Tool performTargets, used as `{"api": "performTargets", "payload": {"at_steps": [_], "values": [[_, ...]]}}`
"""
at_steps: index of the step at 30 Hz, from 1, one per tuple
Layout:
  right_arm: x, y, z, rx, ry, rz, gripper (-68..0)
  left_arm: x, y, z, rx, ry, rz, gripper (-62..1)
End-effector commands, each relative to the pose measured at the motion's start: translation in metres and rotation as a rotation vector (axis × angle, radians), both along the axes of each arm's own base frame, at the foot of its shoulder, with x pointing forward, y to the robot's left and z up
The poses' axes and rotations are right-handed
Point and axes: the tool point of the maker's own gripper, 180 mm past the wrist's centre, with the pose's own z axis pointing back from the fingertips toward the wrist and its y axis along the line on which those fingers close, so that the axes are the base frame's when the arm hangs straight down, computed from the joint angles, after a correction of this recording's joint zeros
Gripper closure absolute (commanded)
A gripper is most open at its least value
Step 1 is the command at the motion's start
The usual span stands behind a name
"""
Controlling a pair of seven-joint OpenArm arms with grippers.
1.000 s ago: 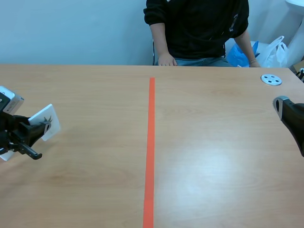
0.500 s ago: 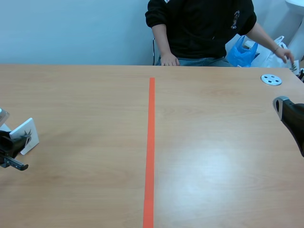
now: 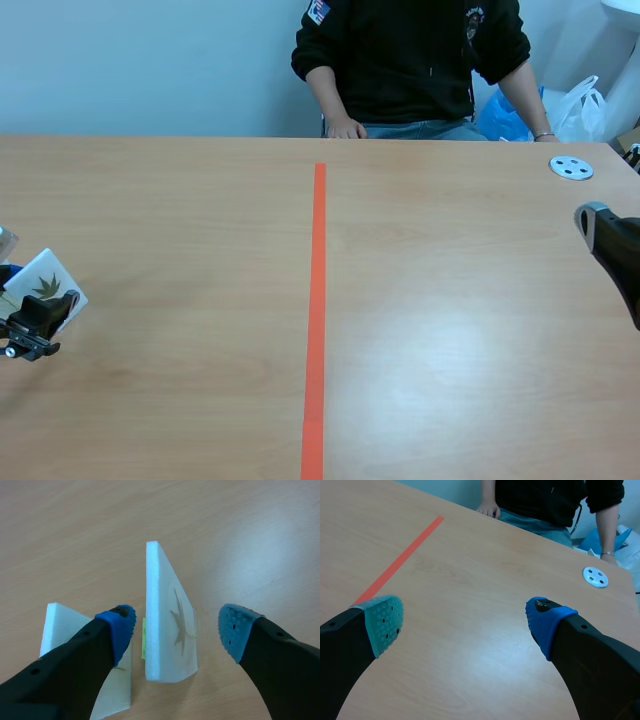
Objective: Sort the leaf by its shape. The table is split by an orange tape line. A compound leaf with several leaflets goes to the left side, a simple leaf with one blade goes to the right side. Return to the home posture when a red brick is placed on the table.
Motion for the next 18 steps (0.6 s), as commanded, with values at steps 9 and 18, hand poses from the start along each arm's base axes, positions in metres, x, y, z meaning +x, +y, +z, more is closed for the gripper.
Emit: {"api": "performTargets", "payload": {"at_steps": [9,18], "values": [[0.004,-0.003,0.011,-0.003,-0.04,-0.001,-50.0,0.008,-0.012,0.025,-0.016,-0.07,-0.053,-62.3],[0.004,-0.003,0.011,-0.003,-0.04,-0.001,-50.0,-0.028,-0.091,0.105,-0.062,-0.177,-0.341,-62.3]]}}
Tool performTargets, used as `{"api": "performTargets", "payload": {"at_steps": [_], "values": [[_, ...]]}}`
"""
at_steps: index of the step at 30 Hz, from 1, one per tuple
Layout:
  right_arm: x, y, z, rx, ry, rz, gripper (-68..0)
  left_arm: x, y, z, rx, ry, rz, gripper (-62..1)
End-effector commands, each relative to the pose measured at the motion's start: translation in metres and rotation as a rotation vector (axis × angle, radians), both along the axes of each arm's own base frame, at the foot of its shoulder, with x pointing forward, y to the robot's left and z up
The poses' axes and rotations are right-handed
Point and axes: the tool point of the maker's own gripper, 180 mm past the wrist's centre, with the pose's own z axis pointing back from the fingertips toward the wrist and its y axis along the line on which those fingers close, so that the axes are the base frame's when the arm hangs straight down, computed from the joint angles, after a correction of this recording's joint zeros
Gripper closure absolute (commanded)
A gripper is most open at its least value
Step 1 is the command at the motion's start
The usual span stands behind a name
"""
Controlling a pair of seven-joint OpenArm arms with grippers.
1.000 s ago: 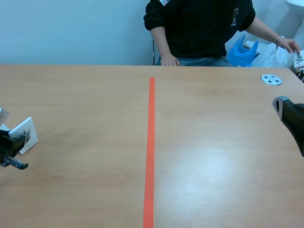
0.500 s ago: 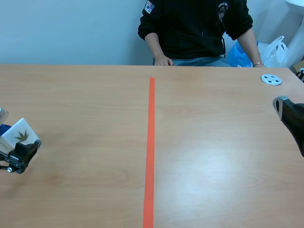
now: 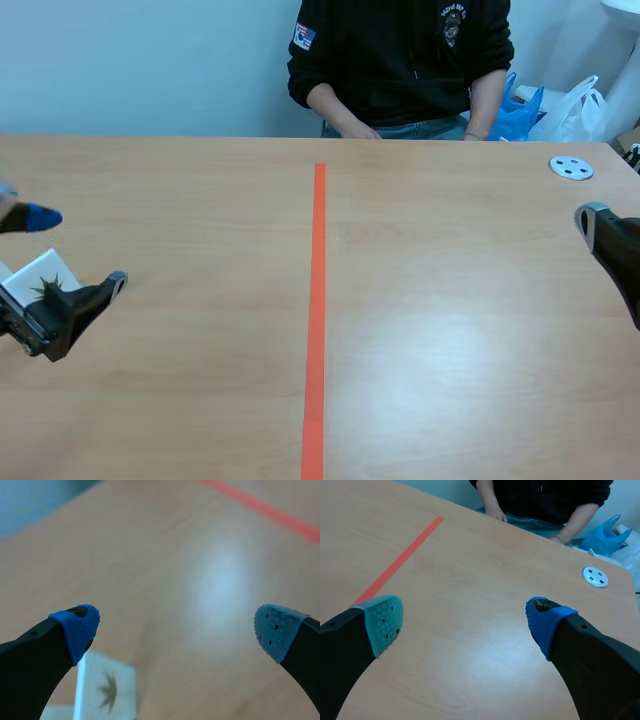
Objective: Sort the leaf by its shape. The table is split by an orange tape line. A compound leaf with several leaflets goes to the left side, a simple leaf with one blade goes to the right side. Return to the home posture when a red brick is placed on the table.
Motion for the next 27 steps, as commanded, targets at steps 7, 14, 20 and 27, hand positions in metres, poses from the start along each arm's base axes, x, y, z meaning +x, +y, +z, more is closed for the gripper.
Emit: {"api": "performTargets", "payload": {"at_steps": [7,14,20,27], "values": [[0.004,-0.003,0.011,-0.003,-0.04,-0.002,-50.0,-0.035,-0.045,0.063,-0.069,-0.124,-0.113,-62.3],[0.004,-0.003,0.011,-0.002,-0.041,-0.001,-50.0,-0.048,-0.062,0.097,-0.135,-0.211,-0.094,-62.3],[0.005,-0.003,0.012,0.0,-0.048,0.0,-50.0,-0.055,-0.07,0.103,-0.17,-0.22,-0.094,-62.3],[0.005,-0.002,0.013,0.001,-0.052,0.001,-50.0,-0.062,-0.082,0.116,-0.202,-0.23,-0.12,-62.3]]}}
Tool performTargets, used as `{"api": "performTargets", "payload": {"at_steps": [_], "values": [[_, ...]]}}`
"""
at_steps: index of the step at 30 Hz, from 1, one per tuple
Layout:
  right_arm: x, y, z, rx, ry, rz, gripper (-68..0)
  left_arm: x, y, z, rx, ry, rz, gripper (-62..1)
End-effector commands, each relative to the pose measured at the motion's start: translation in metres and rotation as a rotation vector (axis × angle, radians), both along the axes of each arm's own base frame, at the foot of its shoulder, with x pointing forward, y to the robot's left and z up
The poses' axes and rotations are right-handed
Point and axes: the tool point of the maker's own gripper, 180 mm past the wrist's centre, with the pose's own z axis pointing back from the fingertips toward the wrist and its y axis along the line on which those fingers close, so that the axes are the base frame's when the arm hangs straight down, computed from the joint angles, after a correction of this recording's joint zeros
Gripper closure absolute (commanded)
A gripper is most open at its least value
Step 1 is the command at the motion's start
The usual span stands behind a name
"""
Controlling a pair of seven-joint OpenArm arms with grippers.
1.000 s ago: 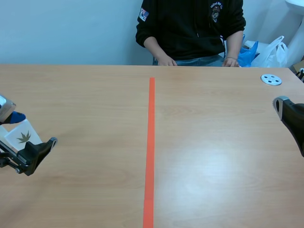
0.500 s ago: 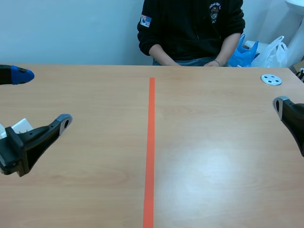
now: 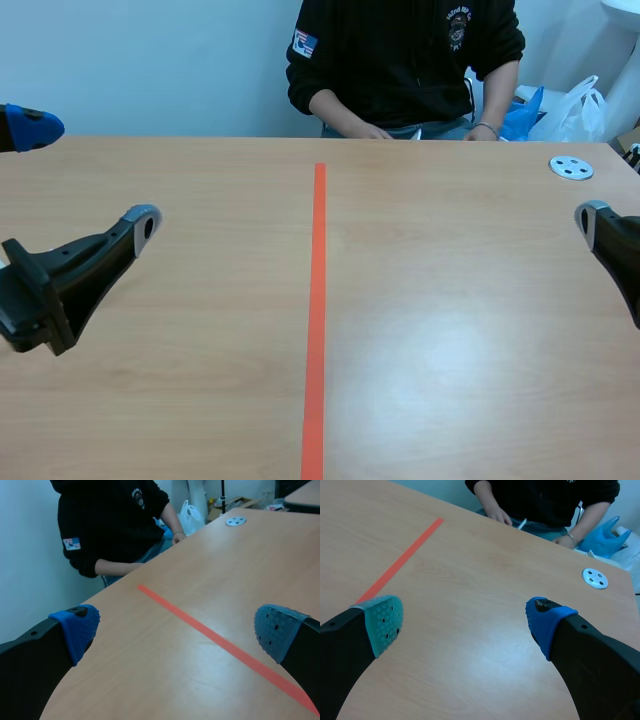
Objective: Sort the leaf by its shape. The table is split by an orange tape line. A compound leaf with several leaflets goes to the left side, a simple leaf with one blade goes to the right side. Return to the home posture when a red brick is placed on the table.
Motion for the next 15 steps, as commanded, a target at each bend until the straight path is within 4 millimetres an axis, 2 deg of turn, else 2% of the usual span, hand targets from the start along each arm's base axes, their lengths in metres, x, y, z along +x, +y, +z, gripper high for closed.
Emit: {"api": "performTargets", "payload": {"at_steps": [1,15], "values": [[0.0045,-0.0025,0.0121,-0.001,-0.047,0.0,-50.0,-0.0041,-0.0061,0.0087,-0.029,-0.014,-0.016,-62.3],[0.0047,-0.0023,0.0125,-0.005,-0.047,0.004,-50.0,-0.0069,-0.0077,0.0082,-0.038,-0.001,-0.018,-62.3]]}}
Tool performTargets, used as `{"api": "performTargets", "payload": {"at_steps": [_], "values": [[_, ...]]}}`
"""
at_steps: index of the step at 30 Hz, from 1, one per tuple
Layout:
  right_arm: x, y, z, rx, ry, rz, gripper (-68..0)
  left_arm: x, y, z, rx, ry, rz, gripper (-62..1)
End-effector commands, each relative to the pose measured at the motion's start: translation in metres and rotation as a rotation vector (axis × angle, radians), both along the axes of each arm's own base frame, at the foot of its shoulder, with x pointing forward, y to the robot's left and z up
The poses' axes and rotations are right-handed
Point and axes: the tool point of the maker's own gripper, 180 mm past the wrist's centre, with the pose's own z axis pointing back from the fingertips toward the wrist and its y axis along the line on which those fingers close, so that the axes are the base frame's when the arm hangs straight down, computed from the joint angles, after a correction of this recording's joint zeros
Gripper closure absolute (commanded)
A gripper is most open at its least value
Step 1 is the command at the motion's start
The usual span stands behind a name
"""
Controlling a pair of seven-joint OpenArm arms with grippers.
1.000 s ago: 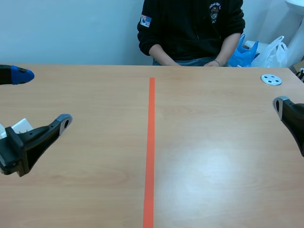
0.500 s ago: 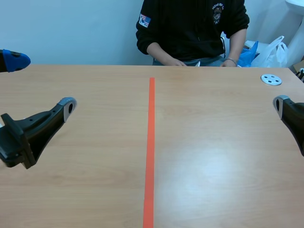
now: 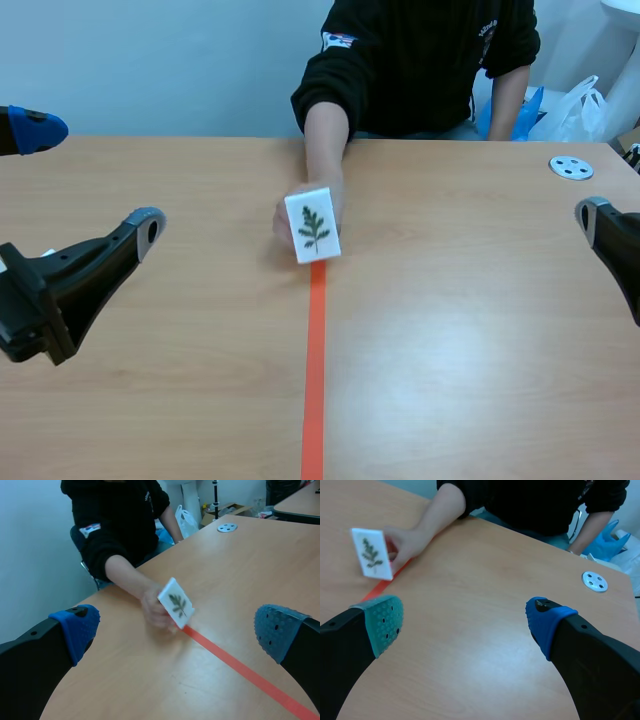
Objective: Sort the leaf by its shape. The table is split by an orange tape line. A compound leaf with several leaflets goes to the left side, a simple leaf with one blade goes to the right side. Return to the home posture when a red brick is placed on the table.
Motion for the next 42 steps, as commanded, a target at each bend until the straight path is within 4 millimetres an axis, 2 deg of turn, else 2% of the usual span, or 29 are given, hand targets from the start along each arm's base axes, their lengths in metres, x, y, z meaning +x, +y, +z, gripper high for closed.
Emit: {"api": "performTargets", "payload": {"at_steps": [1,22,29,35,42], "values": [[0.004,-0.003,0.01,-0.009,-0.034,0.001,-50.0,-0.001,-0.003,0.007,-0.021,-0.016,-0.009,-62.3],[0.004,-0.003,0.01,-0.009,-0.033,0.001,-50.0,-0.001,-0.003,0.007,-0.021,-0.016,-0.009,-62.3],[0.011,-0.01,-0.002,-0.076,0.037,-0.016,-50.0,-0.001,-0.003,0.006,-0.019,-0.014,-0.008,-62.3],[0.021,-0.001,-0.029,-0.13,0.14,0.15,-50.5,-0.001,-0.003,0.006,-0.021,-0.014,-0.005,-62.3],[0.05,0.009,-0.08,-0.09,0.252,0.273,-50.4,0.0,-0.002,0.005,-0.045,-0.01,0.023,-62.3]]}}
